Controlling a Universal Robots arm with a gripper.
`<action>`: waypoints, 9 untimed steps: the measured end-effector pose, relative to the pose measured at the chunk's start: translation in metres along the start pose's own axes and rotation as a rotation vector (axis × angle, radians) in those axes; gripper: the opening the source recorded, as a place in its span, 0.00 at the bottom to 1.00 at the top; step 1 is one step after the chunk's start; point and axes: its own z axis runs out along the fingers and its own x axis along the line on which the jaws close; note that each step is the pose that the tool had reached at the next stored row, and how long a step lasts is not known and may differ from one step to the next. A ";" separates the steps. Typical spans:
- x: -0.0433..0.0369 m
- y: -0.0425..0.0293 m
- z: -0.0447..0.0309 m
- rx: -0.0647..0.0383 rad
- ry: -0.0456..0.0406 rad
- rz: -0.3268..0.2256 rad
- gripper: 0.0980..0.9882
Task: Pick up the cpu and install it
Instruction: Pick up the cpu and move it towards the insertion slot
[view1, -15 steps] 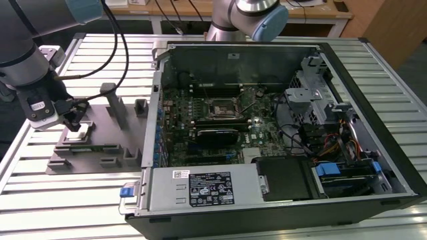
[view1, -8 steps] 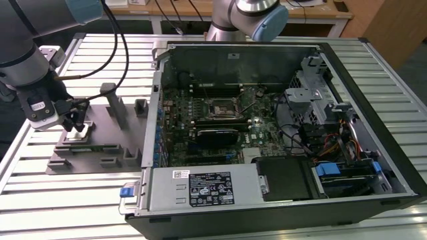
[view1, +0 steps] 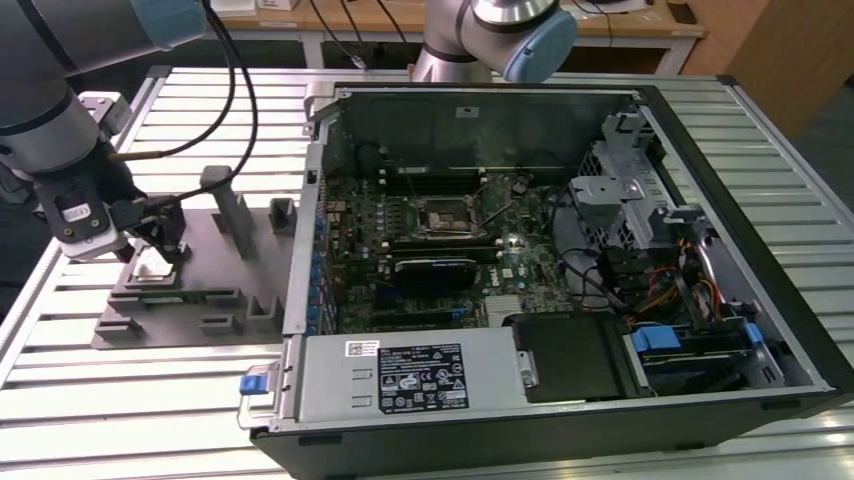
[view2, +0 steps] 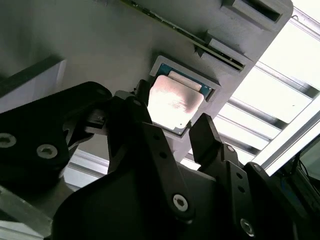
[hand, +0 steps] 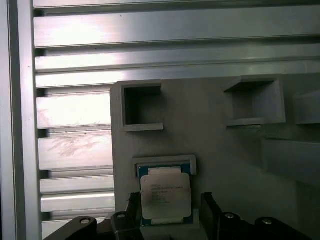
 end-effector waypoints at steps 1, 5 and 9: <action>0.0000 0.0000 0.0001 0.000 0.0000 0.000 0.55; 0.0001 -0.0001 0.0034 0.000 0.0000 0.000 0.55; 0.0002 -0.0002 0.0041 0.000 0.0001 0.000 0.55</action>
